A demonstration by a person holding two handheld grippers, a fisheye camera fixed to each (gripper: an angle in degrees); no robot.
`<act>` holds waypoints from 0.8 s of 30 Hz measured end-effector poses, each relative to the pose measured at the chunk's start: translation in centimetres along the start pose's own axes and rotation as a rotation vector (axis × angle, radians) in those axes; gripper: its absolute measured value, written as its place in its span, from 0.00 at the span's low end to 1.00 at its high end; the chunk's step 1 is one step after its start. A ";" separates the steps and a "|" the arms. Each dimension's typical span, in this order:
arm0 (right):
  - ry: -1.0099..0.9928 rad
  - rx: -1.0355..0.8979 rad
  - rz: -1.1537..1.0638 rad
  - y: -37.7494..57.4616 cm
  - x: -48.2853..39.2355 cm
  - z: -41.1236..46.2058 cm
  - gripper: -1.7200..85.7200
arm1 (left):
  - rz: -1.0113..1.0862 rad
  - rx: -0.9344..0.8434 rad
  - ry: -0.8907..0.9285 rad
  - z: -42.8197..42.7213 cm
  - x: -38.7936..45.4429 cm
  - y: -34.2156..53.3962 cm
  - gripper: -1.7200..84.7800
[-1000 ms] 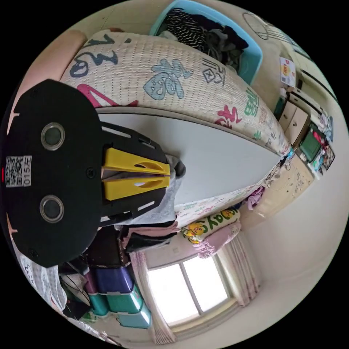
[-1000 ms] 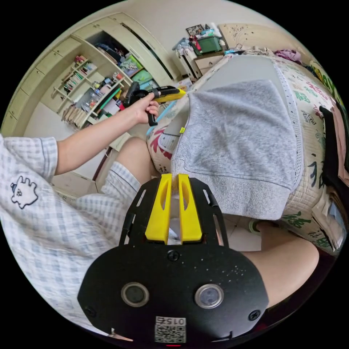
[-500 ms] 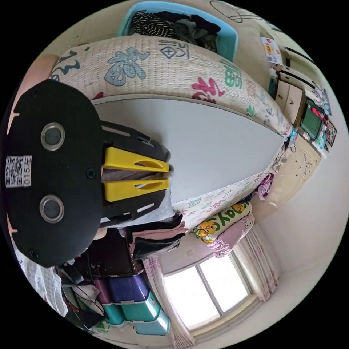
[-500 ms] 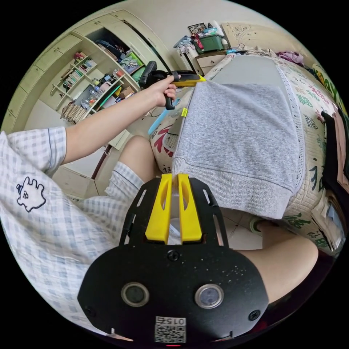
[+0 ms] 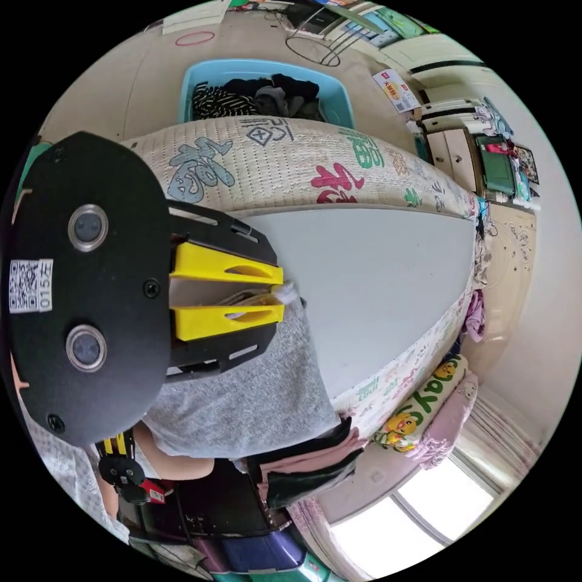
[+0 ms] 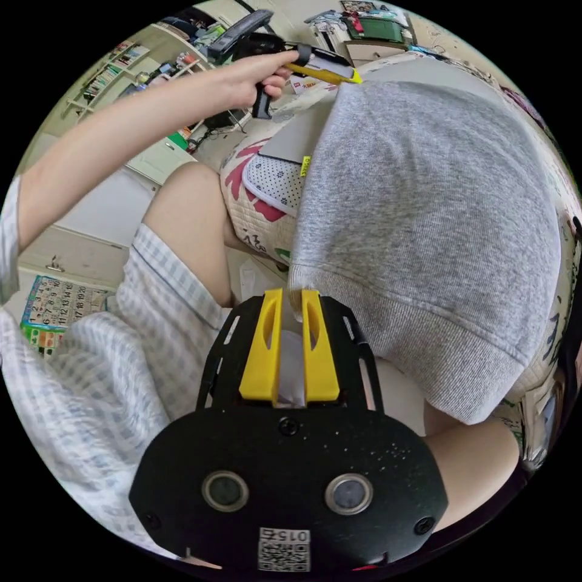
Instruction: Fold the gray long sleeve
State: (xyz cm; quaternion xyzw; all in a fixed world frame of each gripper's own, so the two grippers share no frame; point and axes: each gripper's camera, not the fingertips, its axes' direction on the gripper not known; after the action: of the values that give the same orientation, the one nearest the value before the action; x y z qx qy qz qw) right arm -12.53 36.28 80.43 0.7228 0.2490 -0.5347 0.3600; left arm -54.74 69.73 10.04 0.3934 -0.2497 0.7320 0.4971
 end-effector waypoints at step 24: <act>-0.056 0.670 0.458 -5.8 19.9 -24.1 0.21 | -0.065 0.042 0.244 6.9 -5.5 7.9 0.26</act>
State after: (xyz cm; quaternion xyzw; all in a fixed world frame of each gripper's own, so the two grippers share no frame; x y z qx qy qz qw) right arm 3.52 58.29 64.10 0.8221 -0.1162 -0.5117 0.2210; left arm -58.69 58.61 9.61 0.3196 -0.1590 0.7629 0.5391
